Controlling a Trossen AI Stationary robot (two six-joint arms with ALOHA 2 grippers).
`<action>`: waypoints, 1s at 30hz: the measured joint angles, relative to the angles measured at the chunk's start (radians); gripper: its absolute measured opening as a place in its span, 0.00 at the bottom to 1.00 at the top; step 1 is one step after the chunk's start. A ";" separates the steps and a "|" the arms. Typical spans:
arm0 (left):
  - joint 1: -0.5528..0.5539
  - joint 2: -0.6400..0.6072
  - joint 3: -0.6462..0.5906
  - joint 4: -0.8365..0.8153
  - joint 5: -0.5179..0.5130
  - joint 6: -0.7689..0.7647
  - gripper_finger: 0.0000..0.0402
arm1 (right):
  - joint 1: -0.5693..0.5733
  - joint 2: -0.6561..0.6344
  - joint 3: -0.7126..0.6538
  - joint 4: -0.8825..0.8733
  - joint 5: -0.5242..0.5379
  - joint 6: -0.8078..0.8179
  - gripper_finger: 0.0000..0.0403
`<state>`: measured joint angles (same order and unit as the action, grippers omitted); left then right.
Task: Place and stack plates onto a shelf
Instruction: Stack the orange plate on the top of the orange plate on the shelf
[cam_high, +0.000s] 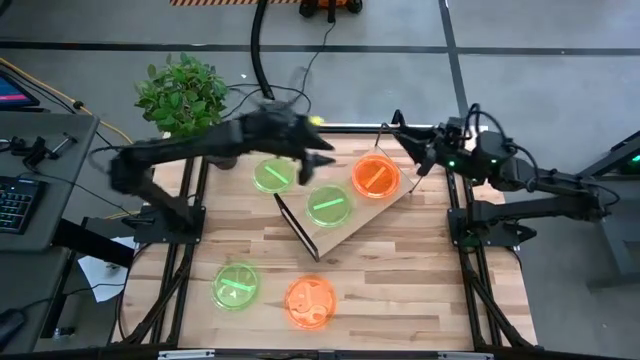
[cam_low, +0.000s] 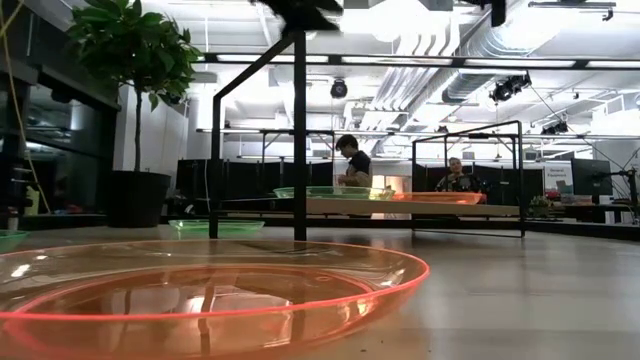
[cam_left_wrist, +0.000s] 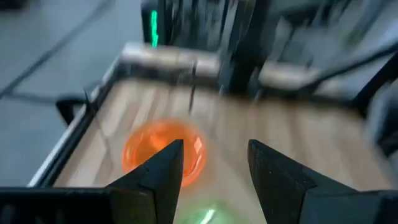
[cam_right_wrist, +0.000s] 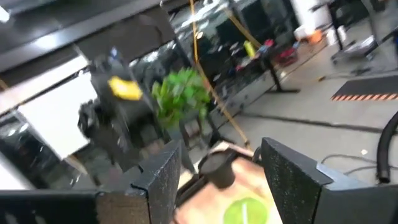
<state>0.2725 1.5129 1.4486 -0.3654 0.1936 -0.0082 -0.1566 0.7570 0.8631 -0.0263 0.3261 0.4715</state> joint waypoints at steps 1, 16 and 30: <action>0.005 -0.057 -0.045 0.050 0.010 -0.027 0.42 | 0.000 0.013 0.000 -0.001 -0.016 0.003 0.51; -0.080 -0.670 -0.664 0.578 -0.140 -0.284 0.42 | 0.000 0.078 0.000 -0.099 -0.296 0.166 0.51; -0.079 -0.703 -0.673 0.581 -0.158 -0.425 0.42 | 0.295 0.285 0.000 -0.378 -0.454 0.466 0.51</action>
<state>0.1936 0.8101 0.7757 0.2153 0.0360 -0.4333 0.1388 1.0421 0.8627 -0.4047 -0.1280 0.9372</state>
